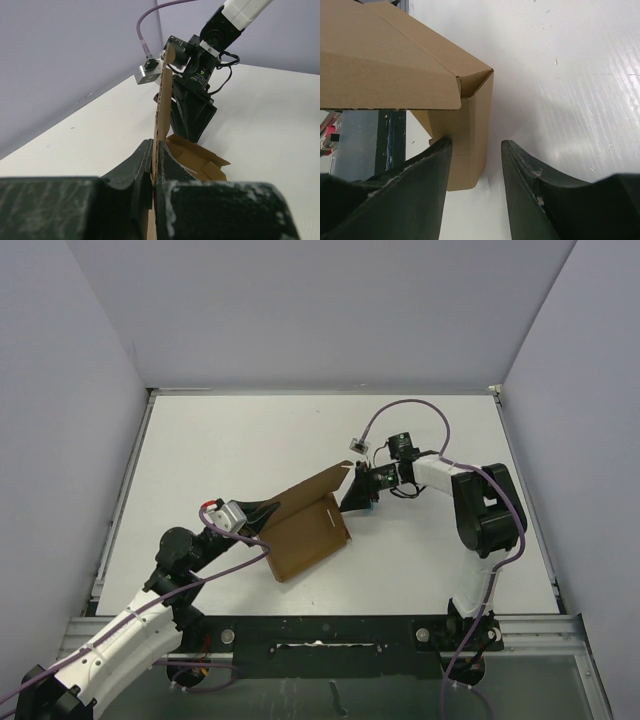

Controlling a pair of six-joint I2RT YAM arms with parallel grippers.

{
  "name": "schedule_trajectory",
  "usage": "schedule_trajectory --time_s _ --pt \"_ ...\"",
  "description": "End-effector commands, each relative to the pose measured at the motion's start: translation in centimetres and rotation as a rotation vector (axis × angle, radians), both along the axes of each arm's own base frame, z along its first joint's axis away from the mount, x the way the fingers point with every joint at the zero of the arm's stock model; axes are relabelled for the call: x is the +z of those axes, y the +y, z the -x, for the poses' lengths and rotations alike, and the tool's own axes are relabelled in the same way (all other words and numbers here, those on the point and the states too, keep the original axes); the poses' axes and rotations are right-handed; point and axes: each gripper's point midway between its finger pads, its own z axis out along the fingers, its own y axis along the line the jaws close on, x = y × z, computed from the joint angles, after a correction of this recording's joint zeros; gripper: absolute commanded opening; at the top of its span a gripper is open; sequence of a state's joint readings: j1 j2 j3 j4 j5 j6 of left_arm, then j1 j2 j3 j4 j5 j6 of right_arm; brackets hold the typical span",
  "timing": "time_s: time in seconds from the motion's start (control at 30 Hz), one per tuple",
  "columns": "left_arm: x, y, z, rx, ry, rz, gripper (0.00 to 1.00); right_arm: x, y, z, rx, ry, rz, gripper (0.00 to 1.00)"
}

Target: Fold the paper box

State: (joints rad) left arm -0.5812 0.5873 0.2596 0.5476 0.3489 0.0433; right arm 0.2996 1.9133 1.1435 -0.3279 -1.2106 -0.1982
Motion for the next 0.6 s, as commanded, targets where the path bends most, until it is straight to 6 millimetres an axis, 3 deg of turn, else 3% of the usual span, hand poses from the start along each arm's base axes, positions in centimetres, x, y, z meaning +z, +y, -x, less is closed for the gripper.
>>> schedule_trajectory --time_s 0.0,0.3,0.57 --pt "3.2 0.0 0.3 -0.004 -0.083 0.039 0.0 1.5 1.1 0.3 0.043 -0.028 -0.048 0.47" --pt "3.4 0.1 0.2 0.0 -0.086 0.042 0.0 0.5 1.6 0.9 0.028 -0.024 -0.024 0.52" --pt "3.2 0.4 0.2 0.017 -0.079 0.062 0.0 0.1 2.0 0.7 -0.061 -0.12 -0.029 0.44"
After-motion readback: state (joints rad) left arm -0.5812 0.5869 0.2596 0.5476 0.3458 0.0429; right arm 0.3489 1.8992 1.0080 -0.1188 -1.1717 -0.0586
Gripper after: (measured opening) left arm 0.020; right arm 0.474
